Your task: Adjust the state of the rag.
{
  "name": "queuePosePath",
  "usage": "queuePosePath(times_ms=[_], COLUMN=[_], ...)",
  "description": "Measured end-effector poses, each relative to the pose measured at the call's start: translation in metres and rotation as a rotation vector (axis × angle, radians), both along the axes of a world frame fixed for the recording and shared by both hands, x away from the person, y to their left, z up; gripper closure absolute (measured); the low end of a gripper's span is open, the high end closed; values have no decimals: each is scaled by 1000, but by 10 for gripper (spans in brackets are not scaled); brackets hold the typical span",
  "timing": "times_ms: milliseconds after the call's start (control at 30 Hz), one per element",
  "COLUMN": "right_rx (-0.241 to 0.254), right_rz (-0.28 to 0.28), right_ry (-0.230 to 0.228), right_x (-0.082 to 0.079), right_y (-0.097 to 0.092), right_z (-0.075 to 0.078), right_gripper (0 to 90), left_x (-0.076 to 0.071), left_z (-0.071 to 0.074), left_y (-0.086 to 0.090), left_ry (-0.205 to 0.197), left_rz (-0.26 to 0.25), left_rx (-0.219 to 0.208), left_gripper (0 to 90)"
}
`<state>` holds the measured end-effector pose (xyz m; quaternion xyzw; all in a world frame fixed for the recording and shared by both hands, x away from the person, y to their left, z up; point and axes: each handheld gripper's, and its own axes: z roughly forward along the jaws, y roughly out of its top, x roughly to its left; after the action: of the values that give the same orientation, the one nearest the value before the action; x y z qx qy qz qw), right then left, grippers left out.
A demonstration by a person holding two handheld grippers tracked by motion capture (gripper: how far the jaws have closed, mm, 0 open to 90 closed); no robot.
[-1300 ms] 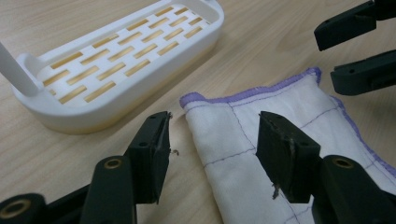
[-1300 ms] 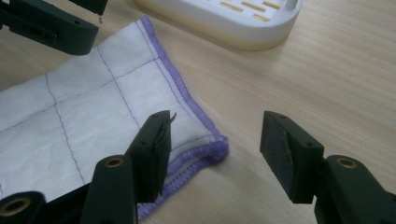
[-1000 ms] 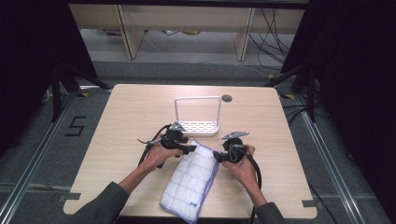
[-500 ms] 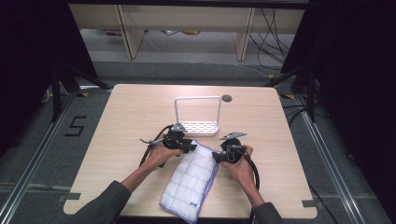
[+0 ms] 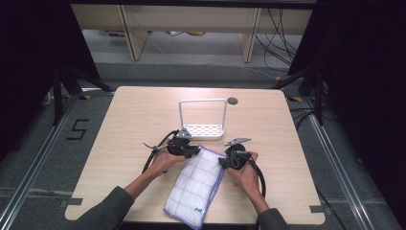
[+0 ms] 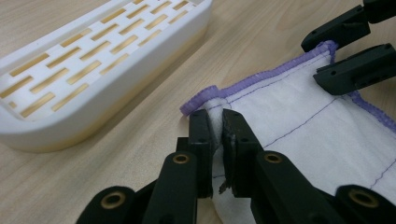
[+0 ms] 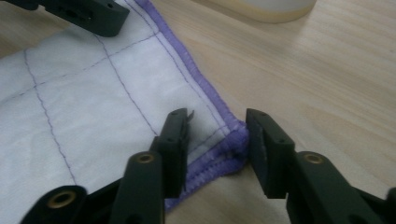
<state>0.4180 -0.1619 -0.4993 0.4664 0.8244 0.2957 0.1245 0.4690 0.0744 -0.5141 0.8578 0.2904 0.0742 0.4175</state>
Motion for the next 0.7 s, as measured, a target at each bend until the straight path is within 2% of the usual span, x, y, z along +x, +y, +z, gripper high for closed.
queuePosePath(times_ms=[33, 100, 133, 200, 300, 333, 367, 400, 533, 567, 600, 700], right_rx=[0, 25, 41, 31, 13, 18, 3, 3, 49, 34, 45, 43], right_rz=[0, 9, 32, 47, 68, 80, 103, 103, 119, 129, 130, 133], right_ry=[0, 7, -1, -11, -28, -28, -52, -52, -94, -83, -108, -107], right_x=[0, -1, -1, -3, -3, -3, -2, -2, -2, -2, -1, -1], right_y=[0, 0, 0, 2, 4, 5, 5, 5, 7, 7, 8, 10], right_z=[0, -1, -1, -1, -1, 1, 1, 1, 9, 12, 13, 18], right_gripper=[637, 708, 792, 820, 831, 836, 837, 837, 839, 839, 839, 840], left_x=[0, -1, -1, -2, -2, -3, -2, -2, -5, -5, -6, -7], left_z=[0, 0, 0, 0, 1, 2, 3, 3, 11, 12, 14, 17], left_y=[0, 0, 0, 0, 1, 2, 3, 3, 6, 6, 7, 9], left_ry=[0, -5, -1, 8, 7, 14, 9, 9, -2, -9, -8, -13], left_rz=[0, 5, 3, 20, 19, 36, 24, 24, 32, 32, 32, 29], left_rx=[0, 2, -7, -26, -31, -42, -46, -46, -56, -56, -56, -57], left_gripper=[824, 826, 830, 832, 839, 841, 843, 845, 850, 850, 851, 854])
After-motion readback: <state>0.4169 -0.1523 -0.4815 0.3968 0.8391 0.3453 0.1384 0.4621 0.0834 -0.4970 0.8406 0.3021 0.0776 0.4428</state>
